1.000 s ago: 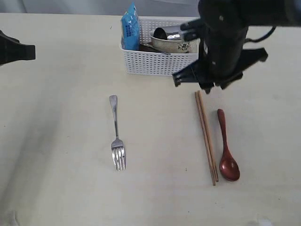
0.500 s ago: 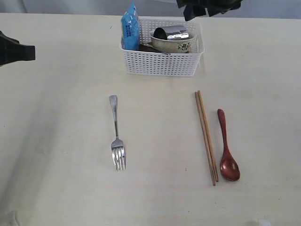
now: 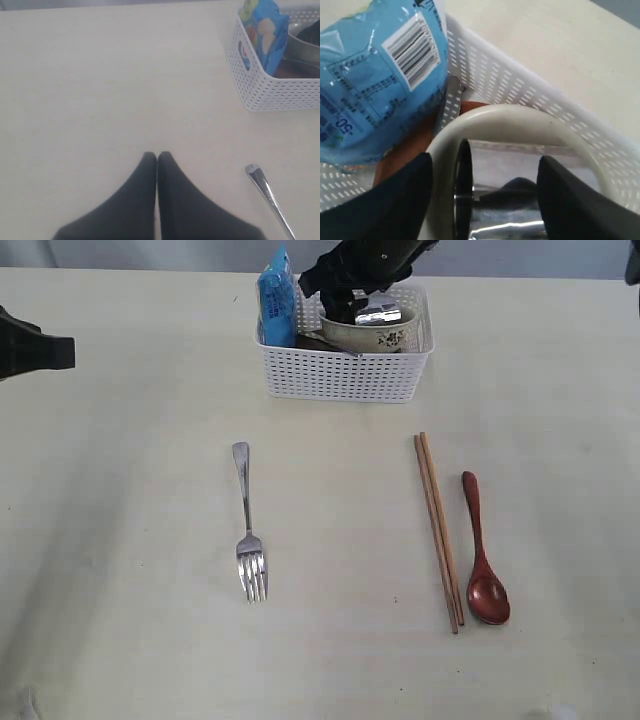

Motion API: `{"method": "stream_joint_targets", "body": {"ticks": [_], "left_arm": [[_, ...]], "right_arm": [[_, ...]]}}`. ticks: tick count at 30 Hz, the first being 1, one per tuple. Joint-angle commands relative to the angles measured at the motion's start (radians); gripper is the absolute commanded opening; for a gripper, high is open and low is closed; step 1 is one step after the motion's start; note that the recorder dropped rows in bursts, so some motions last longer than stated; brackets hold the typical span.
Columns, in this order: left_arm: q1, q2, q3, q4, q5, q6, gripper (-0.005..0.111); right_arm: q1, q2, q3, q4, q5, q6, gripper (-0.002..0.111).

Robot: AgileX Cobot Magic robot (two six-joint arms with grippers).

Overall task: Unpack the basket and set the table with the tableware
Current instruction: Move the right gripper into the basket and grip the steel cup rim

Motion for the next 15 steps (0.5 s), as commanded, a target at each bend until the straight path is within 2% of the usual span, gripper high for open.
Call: {"method": "stream_joint_targets", "body": {"ticks": [1, 7, 11, 13, 15], "left_arm": [[-0.007, 0.000, 0.006, -0.011, -0.012, 0.004, 0.000], [-0.007, 0.000, 0.006, -0.011, -0.014, 0.004, 0.000], [-0.007, 0.000, 0.006, -0.011, -0.016, 0.004, 0.000], [-0.007, 0.000, 0.006, -0.011, -0.016, 0.004, 0.000], [-0.007, 0.000, 0.006, -0.011, -0.016, 0.004, 0.000]], "right_arm": [[0.000, 0.015, -0.016, -0.046, 0.004, 0.002, 0.054], [0.000, 0.031, -0.016, -0.177, 0.006, 0.092, 0.050], [0.002, 0.037, -0.016, -0.181, 0.008, 0.099, 0.049], [0.004, 0.037, -0.016, -0.181, 0.008, 0.115, 0.044], [0.004, 0.037, -0.016, -0.181, 0.008, 0.125, 0.035]]}}
